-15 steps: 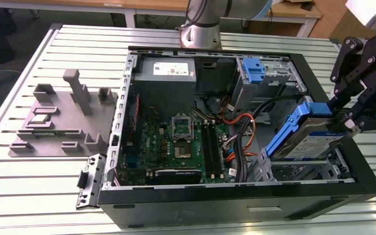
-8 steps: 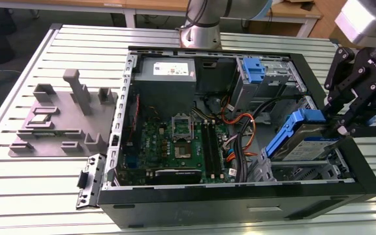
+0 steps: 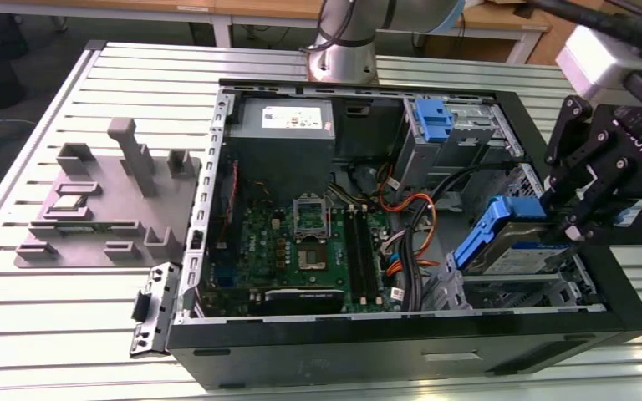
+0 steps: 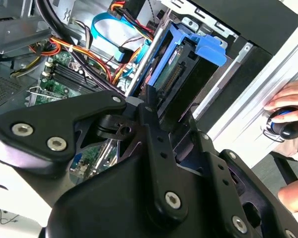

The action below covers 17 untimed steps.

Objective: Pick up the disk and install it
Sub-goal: 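Insert the disk into the insertion slot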

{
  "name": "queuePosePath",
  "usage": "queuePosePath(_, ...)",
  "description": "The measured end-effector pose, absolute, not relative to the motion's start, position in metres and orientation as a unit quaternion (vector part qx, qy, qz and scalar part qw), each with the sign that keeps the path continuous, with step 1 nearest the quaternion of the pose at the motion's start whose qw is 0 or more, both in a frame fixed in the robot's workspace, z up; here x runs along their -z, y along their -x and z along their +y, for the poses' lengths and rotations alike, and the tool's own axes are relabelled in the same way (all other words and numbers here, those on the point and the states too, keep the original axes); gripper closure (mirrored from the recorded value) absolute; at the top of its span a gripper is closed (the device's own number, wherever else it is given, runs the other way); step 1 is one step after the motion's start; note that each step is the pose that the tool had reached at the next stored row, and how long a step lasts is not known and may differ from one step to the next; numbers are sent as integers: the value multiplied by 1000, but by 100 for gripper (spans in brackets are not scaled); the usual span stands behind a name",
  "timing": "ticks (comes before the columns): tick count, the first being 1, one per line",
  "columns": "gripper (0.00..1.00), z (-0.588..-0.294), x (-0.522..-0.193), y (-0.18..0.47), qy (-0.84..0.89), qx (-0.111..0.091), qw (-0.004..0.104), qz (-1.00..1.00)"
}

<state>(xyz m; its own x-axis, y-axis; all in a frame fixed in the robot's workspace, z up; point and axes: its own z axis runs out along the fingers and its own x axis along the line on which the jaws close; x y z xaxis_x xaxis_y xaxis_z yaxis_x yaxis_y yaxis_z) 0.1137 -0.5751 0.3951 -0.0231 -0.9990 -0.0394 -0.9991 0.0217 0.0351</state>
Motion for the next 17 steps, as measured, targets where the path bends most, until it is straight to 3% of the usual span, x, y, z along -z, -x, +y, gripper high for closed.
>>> queuePosePath(17,65,-575,-372,-114,699,-26,2,715)
